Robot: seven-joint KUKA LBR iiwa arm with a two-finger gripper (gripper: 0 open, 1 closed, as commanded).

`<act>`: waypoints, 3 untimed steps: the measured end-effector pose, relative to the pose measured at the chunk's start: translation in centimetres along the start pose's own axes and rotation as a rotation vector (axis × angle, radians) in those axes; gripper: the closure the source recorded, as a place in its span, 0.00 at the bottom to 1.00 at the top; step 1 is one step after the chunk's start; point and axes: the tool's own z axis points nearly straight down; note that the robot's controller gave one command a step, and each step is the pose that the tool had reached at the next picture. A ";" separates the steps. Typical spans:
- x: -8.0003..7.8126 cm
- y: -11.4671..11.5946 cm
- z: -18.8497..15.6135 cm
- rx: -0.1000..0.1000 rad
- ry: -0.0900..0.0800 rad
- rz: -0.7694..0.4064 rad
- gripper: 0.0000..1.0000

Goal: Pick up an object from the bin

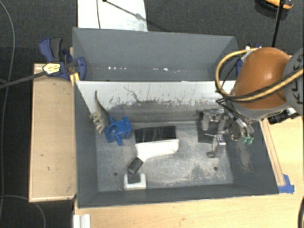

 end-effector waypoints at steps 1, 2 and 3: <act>-0.1 0.0 -0.5 0.001 -0.008 -0.001 0.00; -2.5 6.6 5.6 0.001 -0.011 -0.052 0.00; -2.9 2.2 6.4 -0.002 -0.010 0.035 0.00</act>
Offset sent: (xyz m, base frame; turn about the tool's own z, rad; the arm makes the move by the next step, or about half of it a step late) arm 0.0421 0.1265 -0.1171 -0.0924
